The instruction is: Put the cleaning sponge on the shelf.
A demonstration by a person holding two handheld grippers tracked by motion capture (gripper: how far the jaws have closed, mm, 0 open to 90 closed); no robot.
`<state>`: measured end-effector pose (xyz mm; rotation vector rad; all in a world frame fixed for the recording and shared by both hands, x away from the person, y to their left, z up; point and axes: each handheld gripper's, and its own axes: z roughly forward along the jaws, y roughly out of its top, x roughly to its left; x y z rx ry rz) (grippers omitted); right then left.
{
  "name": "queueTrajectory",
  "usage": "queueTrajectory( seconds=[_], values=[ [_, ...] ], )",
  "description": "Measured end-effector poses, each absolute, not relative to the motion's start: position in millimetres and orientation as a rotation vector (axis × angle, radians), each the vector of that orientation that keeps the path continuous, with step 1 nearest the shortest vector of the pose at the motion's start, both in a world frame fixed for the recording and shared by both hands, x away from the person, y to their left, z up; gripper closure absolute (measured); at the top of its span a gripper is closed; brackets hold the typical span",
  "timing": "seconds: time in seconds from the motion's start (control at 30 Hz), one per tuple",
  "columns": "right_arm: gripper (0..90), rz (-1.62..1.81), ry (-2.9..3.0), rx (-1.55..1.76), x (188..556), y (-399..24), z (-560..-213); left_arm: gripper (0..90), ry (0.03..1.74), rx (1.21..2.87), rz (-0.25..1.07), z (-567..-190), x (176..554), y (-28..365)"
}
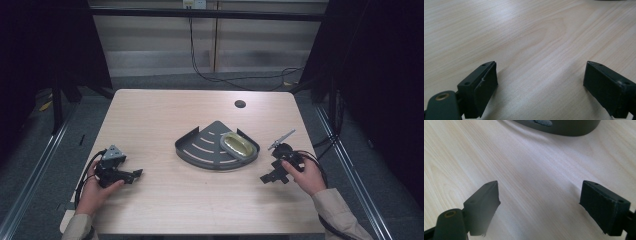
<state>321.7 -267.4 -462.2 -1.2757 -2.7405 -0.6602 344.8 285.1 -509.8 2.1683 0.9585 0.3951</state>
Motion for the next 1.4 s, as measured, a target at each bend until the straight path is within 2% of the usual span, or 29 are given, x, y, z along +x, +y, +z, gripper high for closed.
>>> queueTrajectory(
  seconds=[0.6,1.4],
  values=[
    [14.8,-0.696,-2.747,-1.279,311.3,-275.0,-479.5,11.6,0.96,2.168,0.391,-509.8,344.6,285.0],
    [13.6,-0.943,-2.855,-1.216,289.8,-285.4,-491.5,11.6,0.96,2.168,0.39,-509.8,344.5,284.9]
  ],
)
